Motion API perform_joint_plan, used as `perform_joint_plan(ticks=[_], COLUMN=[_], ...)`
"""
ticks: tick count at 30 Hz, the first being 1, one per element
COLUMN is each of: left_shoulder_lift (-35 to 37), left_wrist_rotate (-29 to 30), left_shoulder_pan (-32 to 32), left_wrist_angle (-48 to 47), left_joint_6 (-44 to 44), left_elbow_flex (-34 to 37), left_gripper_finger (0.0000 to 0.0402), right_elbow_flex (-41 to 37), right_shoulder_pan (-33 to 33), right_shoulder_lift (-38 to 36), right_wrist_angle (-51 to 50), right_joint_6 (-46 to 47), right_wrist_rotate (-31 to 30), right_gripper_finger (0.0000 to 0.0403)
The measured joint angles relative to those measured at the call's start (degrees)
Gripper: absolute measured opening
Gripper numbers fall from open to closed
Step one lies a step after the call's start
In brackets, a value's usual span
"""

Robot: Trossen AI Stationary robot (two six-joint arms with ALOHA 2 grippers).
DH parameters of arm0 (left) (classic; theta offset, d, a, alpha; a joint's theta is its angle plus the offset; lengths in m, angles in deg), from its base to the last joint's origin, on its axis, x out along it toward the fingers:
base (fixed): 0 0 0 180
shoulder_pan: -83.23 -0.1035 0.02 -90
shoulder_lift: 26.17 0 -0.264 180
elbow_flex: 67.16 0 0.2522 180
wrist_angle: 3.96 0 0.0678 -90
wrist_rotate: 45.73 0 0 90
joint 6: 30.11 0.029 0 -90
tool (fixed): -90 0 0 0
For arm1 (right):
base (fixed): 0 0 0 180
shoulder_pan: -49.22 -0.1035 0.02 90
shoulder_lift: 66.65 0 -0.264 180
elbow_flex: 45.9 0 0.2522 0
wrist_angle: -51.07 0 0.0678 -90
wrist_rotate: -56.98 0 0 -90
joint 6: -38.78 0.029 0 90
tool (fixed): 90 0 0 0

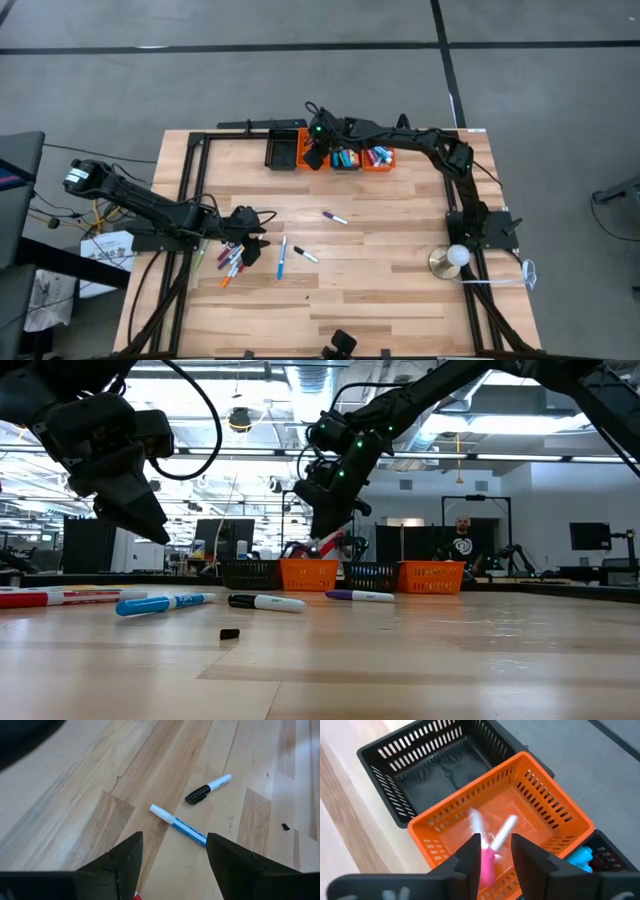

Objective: Pick & Place Markers
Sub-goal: Put the white pink highlighter pen into the left orange bin, then put the white blue highlighter pen into the left orange bin

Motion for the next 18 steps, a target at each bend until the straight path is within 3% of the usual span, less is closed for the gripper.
perform_joint_plan(ticks=[8,18], left_shoulder_lift=[0.0,0.0], left_wrist_rotate=[0.0,0.0], left_shoulder_pan=[0.0,0.0], left_wrist_angle=[0.0,0.0], left_joint_6=[0.0,-0.1], left_elbow_flex=[0.0,0.0], left_gripper_finger=[0.0214,0.0214], right_elbow_flex=[0.0,-0.5], right_shoulder_pan=[-0.1,-5.8], right_shoulder_lift=[0.0,0.0], right_wrist_angle=[-3.6,-16.4], right_joint_6=[-0.6,-5.8], right_wrist_rotate=[2.7,4.5], right_gripper_finger=[0.0131,0.0112])
